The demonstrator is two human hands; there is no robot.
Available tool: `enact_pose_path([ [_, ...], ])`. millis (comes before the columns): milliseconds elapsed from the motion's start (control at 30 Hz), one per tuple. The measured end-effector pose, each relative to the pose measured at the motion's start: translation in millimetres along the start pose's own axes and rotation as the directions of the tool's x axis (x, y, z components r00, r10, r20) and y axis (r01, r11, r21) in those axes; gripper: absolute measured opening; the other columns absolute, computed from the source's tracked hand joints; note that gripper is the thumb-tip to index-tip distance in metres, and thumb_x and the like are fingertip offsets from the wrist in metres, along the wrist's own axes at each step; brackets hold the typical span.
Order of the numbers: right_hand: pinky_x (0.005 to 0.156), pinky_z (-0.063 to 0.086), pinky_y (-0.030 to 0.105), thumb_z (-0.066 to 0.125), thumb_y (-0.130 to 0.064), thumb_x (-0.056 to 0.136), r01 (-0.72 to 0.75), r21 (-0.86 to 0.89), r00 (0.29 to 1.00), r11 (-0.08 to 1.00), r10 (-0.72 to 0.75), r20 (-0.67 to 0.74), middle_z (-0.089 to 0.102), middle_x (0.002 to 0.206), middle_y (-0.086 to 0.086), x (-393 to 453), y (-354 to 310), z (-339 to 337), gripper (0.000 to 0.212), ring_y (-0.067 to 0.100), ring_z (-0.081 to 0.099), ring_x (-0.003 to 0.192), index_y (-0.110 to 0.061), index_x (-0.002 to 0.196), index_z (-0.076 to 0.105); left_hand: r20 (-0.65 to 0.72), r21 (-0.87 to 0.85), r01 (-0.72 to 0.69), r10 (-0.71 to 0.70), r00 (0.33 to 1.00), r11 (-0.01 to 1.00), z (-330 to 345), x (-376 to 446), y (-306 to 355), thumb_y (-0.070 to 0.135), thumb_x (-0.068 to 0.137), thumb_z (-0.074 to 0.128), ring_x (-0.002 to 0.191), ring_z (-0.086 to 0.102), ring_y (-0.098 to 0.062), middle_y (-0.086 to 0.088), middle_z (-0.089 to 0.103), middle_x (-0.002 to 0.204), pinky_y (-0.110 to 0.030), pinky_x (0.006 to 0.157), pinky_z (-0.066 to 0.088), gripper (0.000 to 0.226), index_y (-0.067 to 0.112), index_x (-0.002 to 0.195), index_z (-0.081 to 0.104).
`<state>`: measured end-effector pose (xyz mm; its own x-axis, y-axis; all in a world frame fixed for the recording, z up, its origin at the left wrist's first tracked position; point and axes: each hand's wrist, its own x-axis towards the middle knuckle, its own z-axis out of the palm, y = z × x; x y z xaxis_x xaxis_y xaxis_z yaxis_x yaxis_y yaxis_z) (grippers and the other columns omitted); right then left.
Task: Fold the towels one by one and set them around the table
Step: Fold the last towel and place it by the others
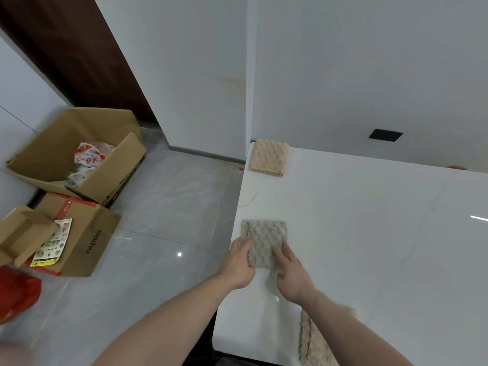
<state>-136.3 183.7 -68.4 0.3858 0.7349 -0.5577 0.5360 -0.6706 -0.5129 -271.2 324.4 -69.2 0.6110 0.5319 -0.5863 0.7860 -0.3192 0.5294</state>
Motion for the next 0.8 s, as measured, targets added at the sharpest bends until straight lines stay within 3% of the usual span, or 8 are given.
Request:
enact_pose_path([
  [167, 0.121, 0.031, 0.032, 0.038, -0.007, 0.09, -0.002, -0.095, 0.994, 0.995, 0.012, 0.106, -0.02, 0.169, -0.004, 13, -7, 9, 0.081, 0.022, 0.002, 0.159, -0.021, 0.164, 0.008, 0.148, 0.128, -0.029, 0.01, 0.989, 0.991, -8, 10, 3, 0.009, 0.089, 0.046, 0.156, 0.011, -0.023, 0.005, 0.002, 0.172, -0.037, 0.125, 0.024, 0.086, 0.03, 0.164, 0.009],
  [233, 0.122, 0.029, 0.032, 0.038, -0.008, 0.09, -0.025, -0.1, 0.993, 0.995, 0.036, 0.115, -0.02, 0.17, -0.003, 18, -13, 9, 0.082, 0.023, 0.001, 0.159, -0.02, 0.164, 0.006, 0.167, 0.168, -0.036, 0.008, 0.986, 0.985, -18, 18, 7, 0.01, 0.089, 0.047, 0.155, 0.013, -0.024, 0.001, 0.007, 0.171, -0.037, 0.125, 0.024, 0.084, 0.026, 0.164, 0.012],
  [333, 0.123, 0.026, 0.033, 0.039, -0.01, 0.088, -0.04, -0.093, 0.991, 0.995, 0.051, 0.125, -0.007, 0.172, -0.002, 23, -21, 4, 0.077, 0.027, 0.008, 0.157, -0.02, 0.162, 0.019, 0.168, 0.245, -0.045, 0.003, 0.986, 0.968, -32, 31, 10, 0.018, 0.088, 0.053, 0.148, 0.027, -0.024, -0.002, 0.025, 0.161, -0.036, 0.12, 0.031, 0.075, 0.026, 0.159, 0.031],
  [433, 0.12, 0.028, 0.033, 0.045, -0.015, 0.089, -0.073, -0.056, 0.989, 0.996, 0.079, 0.126, 0.019, 0.168, -0.001, 28, -25, -11, 0.062, 0.03, 0.029, 0.149, -0.027, 0.15, 0.044, 0.162, 0.252, -0.042, 0.001, 0.987, 0.967, -45, 46, 9, 0.016, 0.086, 0.054, 0.139, 0.038, -0.022, 0.0, 0.037, 0.146, -0.032, 0.112, 0.038, 0.061, 0.032, 0.145, 0.052],
  [567, 0.112, 0.035, 0.028, 0.055, -0.02, 0.087, -0.155, 0.078, 0.984, 0.985, 0.161, -0.081, 0.044, 0.15, -0.005, 41, -36, -45, 0.054, 0.025, 0.047, 0.134, -0.03, 0.139, 0.059, 0.032, 0.188, -0.07, 0.065, 0.997, 0.98, -89, 85, 14, 0.017, 0.089, 0.058, 0.127, 0.05, -0.023, 0.0, 0.049, 0.131, -0.031, 0.105, 0.043, 0.033, 0.028, 0.118, 0.07],
  [700, 0.114, 0.039, 0.034, 0.055, -0.015, 0.089, -0.173, 0.227, 0.952, 0.958, 0.222, -0.212, 0.035, 0.158, -0.002, 82, -49, -80, 0.061, 0.026, 0.041, 0.14, -0.025, 0.149, 0.049, -0.068, 0.131, -0.068, 0.077, 0.995, 0.989, -146, 149, 35, 0.023, 0.092, 0.058, 0.123, 0.051, -0.021, 0.001, 0.045, 0.136, -0.037, 0.101, 0.049, 0.036, 0.026, 0.128, 0.062],
  [800, 0.117, 0.038, 0.04, 0.055, -0.018, 0.091, -0.167, 0.282, 0.929, 0.945, 0.247, -0.275, 0.025, 0.165, -0.001, 128, -62, -104, 0.068, 0.027, 0.036, 0.146, -0.026, 0.156, 0.038, -0.121, 0.066, -0.111, 0.118, 0.986, 0.992, -176, 204, 59, 0.026, 0.093, 0.059, 0.119, 0.055, -0.021, 0.001, 0.044, 0.14, -0.032, 0.094, 0.049, 0.044, 0.024, 0.136, 0.056],
])
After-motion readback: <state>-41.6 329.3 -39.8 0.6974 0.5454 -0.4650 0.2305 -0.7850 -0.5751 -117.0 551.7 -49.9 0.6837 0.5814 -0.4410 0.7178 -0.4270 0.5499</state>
